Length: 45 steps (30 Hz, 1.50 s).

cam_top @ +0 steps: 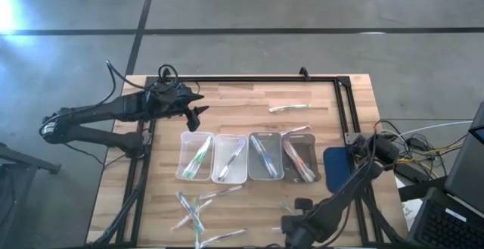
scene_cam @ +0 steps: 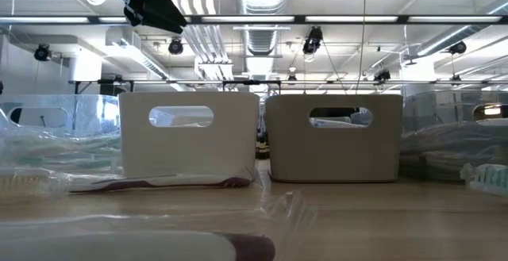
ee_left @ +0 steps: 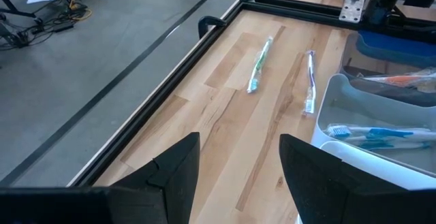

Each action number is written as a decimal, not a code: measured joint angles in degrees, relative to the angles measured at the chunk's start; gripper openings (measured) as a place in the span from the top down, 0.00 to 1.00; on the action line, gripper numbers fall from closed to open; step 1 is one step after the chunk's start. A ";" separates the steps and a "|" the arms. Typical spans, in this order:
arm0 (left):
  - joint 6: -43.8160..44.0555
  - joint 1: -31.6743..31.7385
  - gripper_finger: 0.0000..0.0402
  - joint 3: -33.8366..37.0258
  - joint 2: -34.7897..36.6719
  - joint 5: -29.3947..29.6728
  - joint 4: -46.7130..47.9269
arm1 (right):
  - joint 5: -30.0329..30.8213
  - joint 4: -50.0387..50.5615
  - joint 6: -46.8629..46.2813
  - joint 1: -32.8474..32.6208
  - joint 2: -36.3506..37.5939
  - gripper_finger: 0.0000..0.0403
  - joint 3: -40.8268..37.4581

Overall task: Pick & Place Toothbrushes
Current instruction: Put the purple toothbrush into the white bin

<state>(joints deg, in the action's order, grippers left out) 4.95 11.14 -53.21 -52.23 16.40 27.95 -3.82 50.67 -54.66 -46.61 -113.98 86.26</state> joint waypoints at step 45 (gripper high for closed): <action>-11.55 -7.91 0.49 31.41 -2.19 -27.22 -67.63 | 30.98 -31.78 43.24 15.38 19.08 0.96 -11.87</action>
<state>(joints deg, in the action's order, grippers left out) -6.60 3.22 -21.80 -54.41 -10.82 -39.68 27.16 18.89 -11.43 -31.23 -94.90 74.39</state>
